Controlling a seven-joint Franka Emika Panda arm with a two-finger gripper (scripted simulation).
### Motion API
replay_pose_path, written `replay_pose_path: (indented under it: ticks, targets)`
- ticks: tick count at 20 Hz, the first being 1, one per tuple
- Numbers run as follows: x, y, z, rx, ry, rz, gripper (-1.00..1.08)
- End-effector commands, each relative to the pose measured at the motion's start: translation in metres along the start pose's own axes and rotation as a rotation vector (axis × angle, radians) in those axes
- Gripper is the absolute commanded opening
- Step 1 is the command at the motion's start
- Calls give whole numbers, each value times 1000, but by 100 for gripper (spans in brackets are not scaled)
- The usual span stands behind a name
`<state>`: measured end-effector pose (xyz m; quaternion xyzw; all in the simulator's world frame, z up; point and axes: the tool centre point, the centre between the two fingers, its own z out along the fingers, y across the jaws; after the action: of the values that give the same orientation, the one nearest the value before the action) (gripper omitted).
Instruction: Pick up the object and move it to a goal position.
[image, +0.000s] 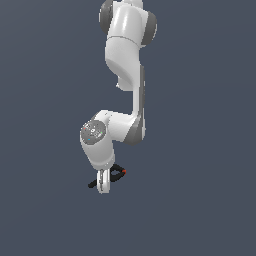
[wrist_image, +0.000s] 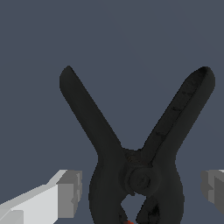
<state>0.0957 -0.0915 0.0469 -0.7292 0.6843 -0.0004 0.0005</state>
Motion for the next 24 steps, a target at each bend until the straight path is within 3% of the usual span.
replay_pose_path:
  ticks: [1, 9, 10, 24]
  targets:
    - [0, 1, 15, -1, 0, 2, 100]
    - [0, 0, 28, -1, 0, 2, 100]
    - [0, 0, 28, -1, 0, 2, -100]
    - [-1, 1, 26, -1, 0, 3, -100]
